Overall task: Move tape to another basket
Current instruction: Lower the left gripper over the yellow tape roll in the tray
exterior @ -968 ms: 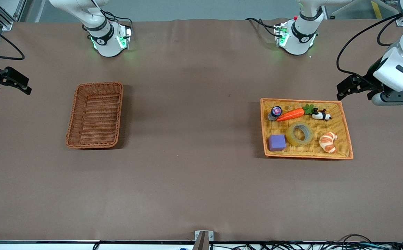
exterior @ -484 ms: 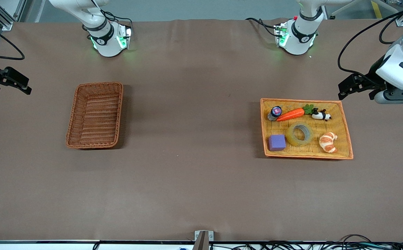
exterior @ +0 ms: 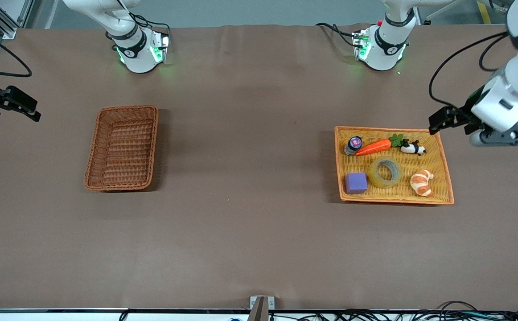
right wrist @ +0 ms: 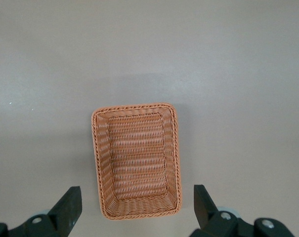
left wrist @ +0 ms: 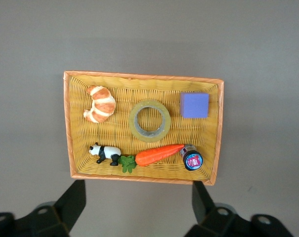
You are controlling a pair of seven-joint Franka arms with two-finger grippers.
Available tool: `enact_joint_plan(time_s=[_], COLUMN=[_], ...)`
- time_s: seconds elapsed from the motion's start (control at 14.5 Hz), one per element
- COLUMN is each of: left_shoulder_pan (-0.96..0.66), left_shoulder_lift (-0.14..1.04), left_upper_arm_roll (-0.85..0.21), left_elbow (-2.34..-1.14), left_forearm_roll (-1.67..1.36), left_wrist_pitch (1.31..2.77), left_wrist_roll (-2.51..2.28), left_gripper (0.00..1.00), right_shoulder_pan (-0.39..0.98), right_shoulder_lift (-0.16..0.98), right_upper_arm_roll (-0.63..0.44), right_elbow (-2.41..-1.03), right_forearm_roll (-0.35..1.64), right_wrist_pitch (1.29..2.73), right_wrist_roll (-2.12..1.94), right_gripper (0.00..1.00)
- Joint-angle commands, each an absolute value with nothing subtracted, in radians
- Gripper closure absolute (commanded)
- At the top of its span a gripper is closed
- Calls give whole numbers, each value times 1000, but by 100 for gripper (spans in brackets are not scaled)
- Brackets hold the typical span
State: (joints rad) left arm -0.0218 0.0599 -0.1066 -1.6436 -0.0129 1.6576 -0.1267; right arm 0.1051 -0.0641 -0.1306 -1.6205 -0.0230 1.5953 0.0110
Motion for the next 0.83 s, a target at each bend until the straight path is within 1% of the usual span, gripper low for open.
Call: enact_joint_plan(time_s=[0.0, 0.07, 0.35, 0.48, 0.76], left_shoulder_pan=[-3, -3, 2, 0, -9], left_shoulder_lift=[124, 142, 192, 230, 359], left_upper_arm_roll=[-110, -110, -110, -112, -115], left_elbow=[-1655, -1682, -1868, -1914, -1940], left_forearm_roll=[8, 8, 9, 9, 9], left_wrist_pitch=[1731, 1785, 2024, 2123, 2161], left_wrist_roll=[-121, -121, -120, -117, -118], left_gripper=[0, 0, 0, 0, 2], right_shoulder_pan=[103, 100, 101, 100, 98], right_shoulder_lift=[-55, -55, -54, -46, -48], right_upper_arm_roll=[-129, -129, -129, -129, -129], right_elbow=[-1606, -1609, -1614, -1612, -1612], right_forearm_roll=[-15, -15, -15, -15, -14], right_wrist_pitch=[1592, 1592, 1594, 1594, 1589], right_wrist_roll=[3, 3, 3, 3, 3], right_gripper=[0, 0, 0, 0, 0])
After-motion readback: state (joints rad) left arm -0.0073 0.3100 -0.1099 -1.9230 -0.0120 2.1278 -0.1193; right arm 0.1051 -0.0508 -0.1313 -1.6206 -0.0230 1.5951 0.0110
